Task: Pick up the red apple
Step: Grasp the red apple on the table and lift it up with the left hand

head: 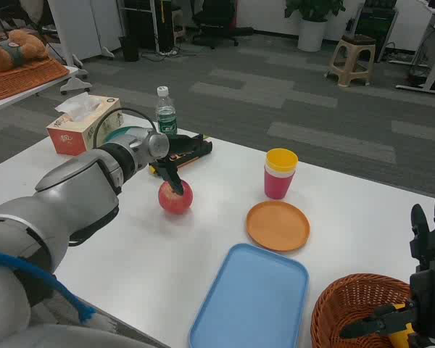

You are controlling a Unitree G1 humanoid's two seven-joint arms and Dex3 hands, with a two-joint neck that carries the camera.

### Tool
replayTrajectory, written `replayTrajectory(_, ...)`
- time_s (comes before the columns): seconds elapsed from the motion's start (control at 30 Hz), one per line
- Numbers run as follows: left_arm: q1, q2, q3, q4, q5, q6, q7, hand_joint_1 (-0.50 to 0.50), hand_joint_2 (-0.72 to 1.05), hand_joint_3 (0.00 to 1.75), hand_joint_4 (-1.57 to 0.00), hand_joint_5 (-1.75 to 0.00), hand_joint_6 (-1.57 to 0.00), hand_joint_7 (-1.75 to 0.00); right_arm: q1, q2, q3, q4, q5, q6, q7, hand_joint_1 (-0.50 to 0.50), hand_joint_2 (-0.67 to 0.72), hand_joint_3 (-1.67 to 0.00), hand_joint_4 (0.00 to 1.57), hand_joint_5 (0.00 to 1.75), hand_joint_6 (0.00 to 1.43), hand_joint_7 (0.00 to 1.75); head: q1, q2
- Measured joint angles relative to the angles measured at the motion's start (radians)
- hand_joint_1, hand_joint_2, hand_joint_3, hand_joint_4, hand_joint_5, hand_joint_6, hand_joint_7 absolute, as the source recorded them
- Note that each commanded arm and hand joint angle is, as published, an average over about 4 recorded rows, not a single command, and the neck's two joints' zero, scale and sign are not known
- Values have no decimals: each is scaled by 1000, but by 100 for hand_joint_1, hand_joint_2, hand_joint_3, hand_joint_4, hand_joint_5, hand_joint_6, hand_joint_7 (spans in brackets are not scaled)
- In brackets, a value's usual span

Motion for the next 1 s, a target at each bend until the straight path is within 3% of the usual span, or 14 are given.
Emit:
replayTrajectory(0.03, 16, -5, 13, -20, -31, -32, 8, -48, -61, 9, 0, 0, 0, 0, 1, 0, 0, 1, -1, 0, 0, -4, 47, -8, 0, 0, 0, 7, -109, 33)
replayTrajectory(0.07, 32, -13, 25, -39, -60, -63, 14, -48, -61, 9, 0, 0, 0, 0, 1, 0, -1, 2, -1, -1, 0, -4, 47, -8, 0, 0, 0, 7, -164, 49)
replayTrajectory(0.1, 63, -31, 46, -75, -114, -121, 25, -48, -61, 9, 0, 0, 0, 0, 1, 1, -2, 2, -3, -1, 1, -4, 47, -8, 0, 0, 0, 7, -328, 99)
replayTrajectory(0.23, 270, -204, 144, -291, -421, -473, 96, -48, -55, 9, 0, 0, 0, 0, 0, 14, -5, 3, -10, -1, 10, -4, 47, -8, 0, 0, 0, 7, -322, 97)
replayTrajectory(0.3, 343, -280, 187, -380, -553, -618, 141, -48, -55, 9, 0, 0, 0, 0, 0, 17, -9, 5, -10, -1, 11, -4, 47, -8, 0, 0, 0, 7, -319, 96)
replayTrajectory(0.43, 433, -368, 323, -536, -842, -899, 296, -48, -55, 9, 0, 0, 0, 0, 0, 27, -42, 23, -5, -1, 11, -4, 47, -8, 0, 0, 0, 7, -317, 94)
replayTrajectory(0.53, 458, -370, 389, -569, -942, -979, 361, -48, -55, 9, 0, 0, 0, 0, -2, 31, -62, 34, 2, -1, 11, -4, 47, -8, 0, 0, 0, 7, -321, 91)
replayTrajectory(1.0, 467, -373, 385, -546, -948, -979, 364, -48, -55, 9, 0, 0, 0, 0, -6, 46, -63, 60, 2, -1, 12, -4, 47, -8, 0, 0, 0, 7, -307, 70)
